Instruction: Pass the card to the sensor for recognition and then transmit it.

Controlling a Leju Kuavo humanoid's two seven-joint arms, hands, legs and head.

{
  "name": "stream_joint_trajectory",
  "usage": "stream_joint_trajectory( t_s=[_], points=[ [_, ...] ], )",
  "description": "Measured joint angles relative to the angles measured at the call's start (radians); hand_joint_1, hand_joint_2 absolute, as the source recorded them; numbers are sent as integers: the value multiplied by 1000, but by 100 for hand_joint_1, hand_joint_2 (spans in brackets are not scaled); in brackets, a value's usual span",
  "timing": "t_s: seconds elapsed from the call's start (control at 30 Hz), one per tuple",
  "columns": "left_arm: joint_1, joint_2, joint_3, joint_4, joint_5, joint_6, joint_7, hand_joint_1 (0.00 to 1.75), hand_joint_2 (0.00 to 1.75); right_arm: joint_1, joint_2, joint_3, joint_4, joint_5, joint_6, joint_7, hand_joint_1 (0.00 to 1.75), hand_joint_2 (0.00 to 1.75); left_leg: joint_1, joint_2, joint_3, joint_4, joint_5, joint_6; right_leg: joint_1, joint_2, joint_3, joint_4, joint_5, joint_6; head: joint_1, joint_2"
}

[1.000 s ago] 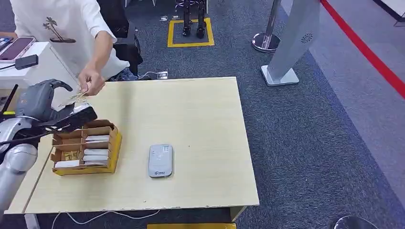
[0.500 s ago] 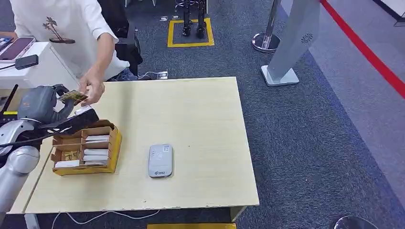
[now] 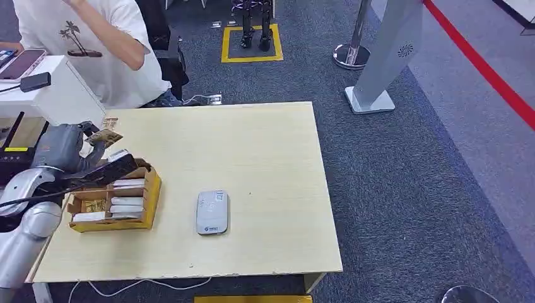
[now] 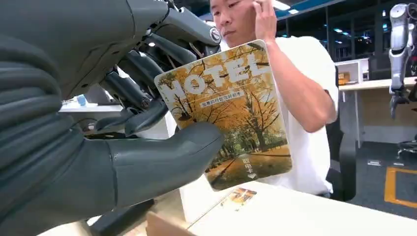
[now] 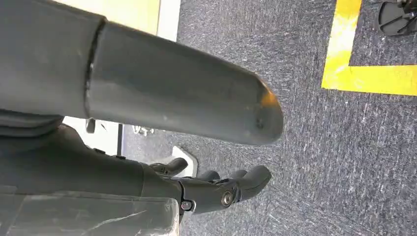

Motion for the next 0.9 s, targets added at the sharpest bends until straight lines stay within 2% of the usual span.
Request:
stream_joint_trajectory(
  t_s=[0.17,0.3,0.5,0.9],
  points=[
    [52,-82,-17,20,-55,64,-35,175,175,-1,0,1,0,12,2,0,0,0,-1,-1,0,0,0,0,-1,0,0,0,0,0,0,0],
    [90,-168,-55,34,-77,118,-52,175,175,-3,0,2,0,13,2,-3,0,0,-1,-1,0,0,-1,1,-2,-1,0,-1,0,1,0,0],
    [137,-271,-112,50,-78,139,-71,175,175,-4,0,8,0,14,1,-5,0,0,-2,0,0,0,-1,2,-2,0,0,-1,0,1,0,0],
    [149,-323,-134,77,-63,148,-81,175,175,-3,0,10,0,16,0,-4,0,0,-2,0,0,0,-1,2,-2,-1,0,0,0,1,0,0]
  ],
)
